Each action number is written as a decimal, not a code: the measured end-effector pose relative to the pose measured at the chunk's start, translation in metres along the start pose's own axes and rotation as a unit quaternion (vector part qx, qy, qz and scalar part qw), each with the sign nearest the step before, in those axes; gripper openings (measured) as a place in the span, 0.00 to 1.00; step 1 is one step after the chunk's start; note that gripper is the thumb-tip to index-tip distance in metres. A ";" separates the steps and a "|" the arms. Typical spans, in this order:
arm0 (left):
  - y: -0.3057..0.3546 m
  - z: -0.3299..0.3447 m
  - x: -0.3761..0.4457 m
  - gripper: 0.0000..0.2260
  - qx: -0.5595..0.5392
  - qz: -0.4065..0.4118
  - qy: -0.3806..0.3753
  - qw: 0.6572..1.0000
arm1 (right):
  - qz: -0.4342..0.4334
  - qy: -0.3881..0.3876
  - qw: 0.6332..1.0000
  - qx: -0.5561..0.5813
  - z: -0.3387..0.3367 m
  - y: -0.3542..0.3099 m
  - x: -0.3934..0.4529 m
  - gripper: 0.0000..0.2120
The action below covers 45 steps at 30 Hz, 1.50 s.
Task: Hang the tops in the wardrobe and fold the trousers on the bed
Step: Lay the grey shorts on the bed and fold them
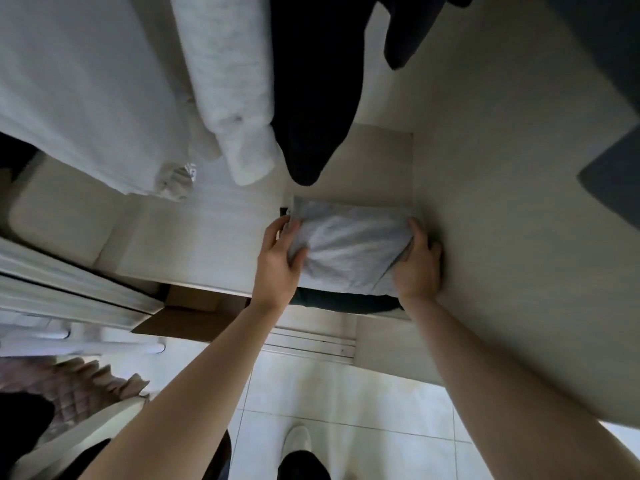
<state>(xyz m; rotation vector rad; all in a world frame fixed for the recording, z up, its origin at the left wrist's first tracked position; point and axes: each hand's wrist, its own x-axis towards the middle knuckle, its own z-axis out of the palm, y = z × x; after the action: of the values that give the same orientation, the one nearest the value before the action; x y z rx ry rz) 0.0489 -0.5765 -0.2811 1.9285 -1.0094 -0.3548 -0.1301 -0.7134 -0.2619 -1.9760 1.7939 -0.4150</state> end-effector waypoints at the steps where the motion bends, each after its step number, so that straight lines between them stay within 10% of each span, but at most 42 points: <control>1: 0.001 -0.001 -0.007 0.20 0.000 -0.013 -0.009 1.000 | -0.016 0.000 1.000 -0.021 0.002 0.001 -0.001 0.24; 5: -0.012 0.008 -0.029 0.20 0.008 -0.027 -0.016 0.999 | -0.032 -0.042 0.996 -0.077 0.007 0.012 -0.002 0.25; 15: -0.025 0.011 -0.039 0.57 0.112 -0.066 -0.178 0.975 | -0.047 -0.029 0.998 -0.034 0.012 0.015 -0.014 0.25; 22: -0.035 0.028 -0.012 0.54 0.144 -0.005 -0.150 0.978 | -0.012 -0.043 0.999 0.015 0.007 0.010 0.004 0.25; 33: 0.013 -0.030 -0.061 0.39 0.136 -0.125 -0.239 0.953 | -0.122 -0.059 0.991 -0.011 -0.052 0.003 -0.069 0.28; 45: 0.159 -0.109 -0.276 0.13 -0.014 -0.357 0.089 0.930 | -0.271 -0.267 0.924 0.032 -0.133 0.042 -0.215 0.19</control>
<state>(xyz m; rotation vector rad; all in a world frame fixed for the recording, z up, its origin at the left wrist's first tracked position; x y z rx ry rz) -0.1397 -0.3426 -0.1305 2.2039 -0.1481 -0.5790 -0.2571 -0.5189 -0.1542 -2.2406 0.8839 -0.0721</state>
